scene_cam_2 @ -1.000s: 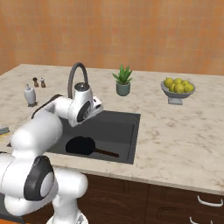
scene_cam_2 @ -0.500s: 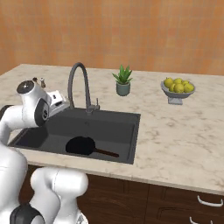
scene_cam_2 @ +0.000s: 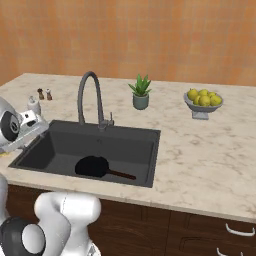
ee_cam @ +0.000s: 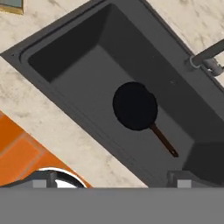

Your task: Pick the pan and sponge and place them into the sink. Then turn on the water.

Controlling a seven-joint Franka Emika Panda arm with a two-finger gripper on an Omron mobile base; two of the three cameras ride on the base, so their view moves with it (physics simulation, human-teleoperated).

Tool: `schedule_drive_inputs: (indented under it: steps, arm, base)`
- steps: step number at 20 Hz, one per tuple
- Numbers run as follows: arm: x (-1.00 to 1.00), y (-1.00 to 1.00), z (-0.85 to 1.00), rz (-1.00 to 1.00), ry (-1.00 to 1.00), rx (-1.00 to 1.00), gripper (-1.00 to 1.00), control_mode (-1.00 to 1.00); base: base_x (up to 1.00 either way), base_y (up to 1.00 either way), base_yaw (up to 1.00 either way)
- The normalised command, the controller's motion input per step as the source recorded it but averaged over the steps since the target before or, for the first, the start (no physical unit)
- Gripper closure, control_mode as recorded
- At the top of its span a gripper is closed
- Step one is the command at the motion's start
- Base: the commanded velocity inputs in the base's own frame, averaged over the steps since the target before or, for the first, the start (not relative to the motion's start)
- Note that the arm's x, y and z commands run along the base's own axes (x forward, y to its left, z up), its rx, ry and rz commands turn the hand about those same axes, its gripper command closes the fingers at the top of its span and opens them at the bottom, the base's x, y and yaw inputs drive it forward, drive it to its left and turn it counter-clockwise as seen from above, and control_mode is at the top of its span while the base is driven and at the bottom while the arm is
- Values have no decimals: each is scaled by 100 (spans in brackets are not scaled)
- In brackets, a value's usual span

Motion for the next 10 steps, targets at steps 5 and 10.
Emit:
schedule_drive_inputs:
  steps: [5,10]
  arm:
    - [27,27,0,1,34,0,-100,-100]
    - [21,53,-14,-10,-2,7,-100,-100]
  base:
    - [0,0,0]
    - [0,0,0]
